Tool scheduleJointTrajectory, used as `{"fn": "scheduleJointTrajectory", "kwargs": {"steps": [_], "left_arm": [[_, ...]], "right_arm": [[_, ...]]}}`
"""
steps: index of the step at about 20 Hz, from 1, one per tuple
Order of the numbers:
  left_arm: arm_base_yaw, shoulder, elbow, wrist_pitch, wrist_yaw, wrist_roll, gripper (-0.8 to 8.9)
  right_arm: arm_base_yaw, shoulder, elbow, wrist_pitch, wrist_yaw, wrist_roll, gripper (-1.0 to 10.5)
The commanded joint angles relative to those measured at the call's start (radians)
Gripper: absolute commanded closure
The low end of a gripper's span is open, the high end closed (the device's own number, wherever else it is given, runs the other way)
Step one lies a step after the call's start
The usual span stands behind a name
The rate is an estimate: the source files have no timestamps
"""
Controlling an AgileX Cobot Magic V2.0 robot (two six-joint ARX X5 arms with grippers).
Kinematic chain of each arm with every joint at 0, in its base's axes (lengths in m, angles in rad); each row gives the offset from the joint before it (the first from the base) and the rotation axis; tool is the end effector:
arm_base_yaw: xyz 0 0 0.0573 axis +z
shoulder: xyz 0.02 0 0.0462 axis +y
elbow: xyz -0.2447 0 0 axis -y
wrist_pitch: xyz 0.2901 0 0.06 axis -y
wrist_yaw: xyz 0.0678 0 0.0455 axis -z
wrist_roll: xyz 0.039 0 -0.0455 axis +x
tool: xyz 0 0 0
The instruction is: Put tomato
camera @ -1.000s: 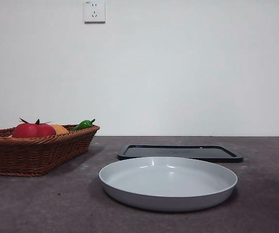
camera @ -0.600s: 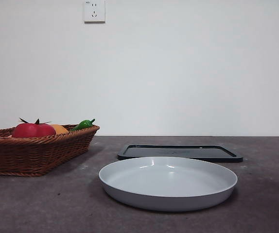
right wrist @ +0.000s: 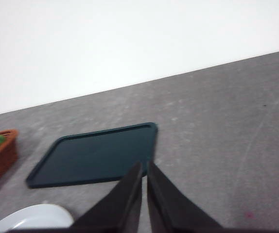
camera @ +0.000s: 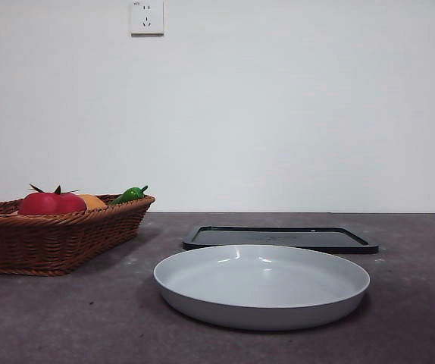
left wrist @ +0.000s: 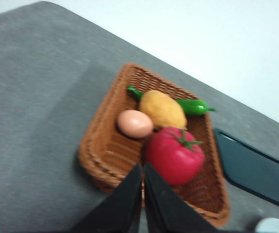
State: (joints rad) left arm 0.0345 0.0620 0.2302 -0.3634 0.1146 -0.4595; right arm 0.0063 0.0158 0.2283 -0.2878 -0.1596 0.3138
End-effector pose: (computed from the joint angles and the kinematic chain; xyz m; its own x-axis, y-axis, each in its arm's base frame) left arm 0.1563 0.0009 0.2057 0.9779 -0.0807 -0.1927 -0.0162 0.8904 -0.4550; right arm 0.1522 0.0072 0.2192 0.9835 0.1651 -0.0743 -0.1334 0.9383 0.3192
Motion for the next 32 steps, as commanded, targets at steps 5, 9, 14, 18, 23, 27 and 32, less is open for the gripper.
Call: {"fn": "scheduleJointTrajectory", "kwargs": {"steps": [5,9,14,18,23,27,32], "left_arm": [[0.001,0.109,0.171,-0.096,0.115,0.054,8.04],[0.001,0.204,0.278,-0.196,0.204,0.140,8.04],[-0.002,0.319,0.396,-0.317,0.314,0.251,8.04],[-0.017,0.407,0.484,-0.426,0.373,0.336,8.04],[-0.077,0.504,0.587,-0.568,0.419,0.404,8.04],[-0.131,0.541,0.645,-0.668,0.422,0.452,8.04],[-0.146,0.539,0.646,-0.669,0.421,0.452,8.04]], "right_arm": [[0.001,0.108,0.193,-0.148,-0.105,-0.033,9.4],[0.001,0.222,0.313,-0.262,-0.188,-0.097,9.4],[0.013,0.376,0.445,-0.397,-0.304,-0.172,9.4],[0.049,0.497,0.554,-0.521,-0.354,-0.243,9.4],[0.148,0.644,0.694,-0.668,-0.364,-0.320,9.4],[0.253,0.717,0.740,-0.723,-0.363,-0.351,9.4],[0.354,0.749,0.740,-0.743,-0.357,-0.371,9.4]]}}
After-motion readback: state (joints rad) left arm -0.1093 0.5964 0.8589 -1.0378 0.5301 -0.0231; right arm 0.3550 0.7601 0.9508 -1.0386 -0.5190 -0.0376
